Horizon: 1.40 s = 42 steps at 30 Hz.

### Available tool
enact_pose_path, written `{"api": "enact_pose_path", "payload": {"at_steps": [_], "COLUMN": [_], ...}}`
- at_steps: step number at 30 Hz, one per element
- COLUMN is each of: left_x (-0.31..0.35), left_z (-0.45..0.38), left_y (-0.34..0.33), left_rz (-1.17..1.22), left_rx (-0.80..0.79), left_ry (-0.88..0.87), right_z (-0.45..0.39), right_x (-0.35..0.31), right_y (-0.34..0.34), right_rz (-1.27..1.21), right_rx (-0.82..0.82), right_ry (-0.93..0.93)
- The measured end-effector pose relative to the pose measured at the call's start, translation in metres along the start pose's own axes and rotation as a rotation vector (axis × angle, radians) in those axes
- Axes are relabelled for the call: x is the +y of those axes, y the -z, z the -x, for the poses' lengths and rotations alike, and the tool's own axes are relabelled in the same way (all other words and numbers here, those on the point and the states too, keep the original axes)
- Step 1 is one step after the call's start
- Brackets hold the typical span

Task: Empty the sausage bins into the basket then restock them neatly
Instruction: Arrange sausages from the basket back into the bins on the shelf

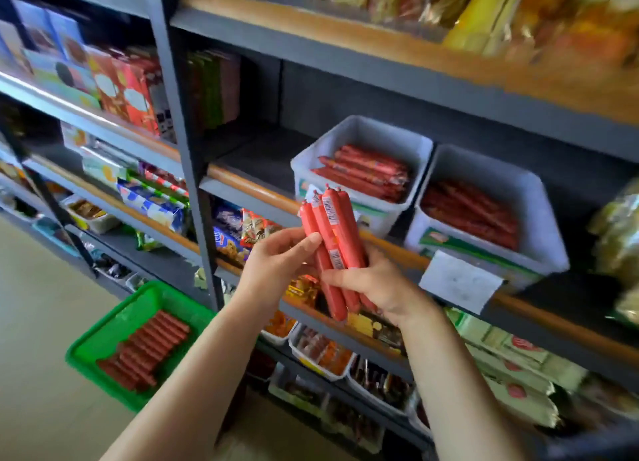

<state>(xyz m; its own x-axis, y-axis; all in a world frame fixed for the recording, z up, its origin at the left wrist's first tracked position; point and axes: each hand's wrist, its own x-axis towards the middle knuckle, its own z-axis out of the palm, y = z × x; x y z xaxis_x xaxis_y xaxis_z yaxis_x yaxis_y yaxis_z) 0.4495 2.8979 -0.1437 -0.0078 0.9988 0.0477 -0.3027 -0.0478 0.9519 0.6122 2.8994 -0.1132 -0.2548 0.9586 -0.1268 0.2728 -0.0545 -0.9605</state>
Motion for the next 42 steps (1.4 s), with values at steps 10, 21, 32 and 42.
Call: {"api": "enact_pose_path", "payload": {"at_steps": [10,21,32,42], "left_x": [-0.002,-0.039,-0.039,-0.039], "left_z": [-0.036,-0.059,-0.058,-0.057], "left_y": [-0.112,-0.132,-0.129,-0.128], "left_rz": [-1.022,-1.173,-1.212,-1.226], "left_rx": [-0.072,-0.143,-0.188,-0.191], "left_ry": [-0.804,-0.733,-0.765,-0.750], "right_z": [0.064,-0.021,-0.063,-0.033], "right_x": [-0.075,-0.050,-0.003,-0.011], "right_y": [0.151,0.238,0.256,0.233], "right_rz": [0.363,1.131,1.100,0.968], "right_rx": [0.130,0.211,0.155,0.169], "right_ry": [0.073,-0.129,-0.255,-0.105]}}
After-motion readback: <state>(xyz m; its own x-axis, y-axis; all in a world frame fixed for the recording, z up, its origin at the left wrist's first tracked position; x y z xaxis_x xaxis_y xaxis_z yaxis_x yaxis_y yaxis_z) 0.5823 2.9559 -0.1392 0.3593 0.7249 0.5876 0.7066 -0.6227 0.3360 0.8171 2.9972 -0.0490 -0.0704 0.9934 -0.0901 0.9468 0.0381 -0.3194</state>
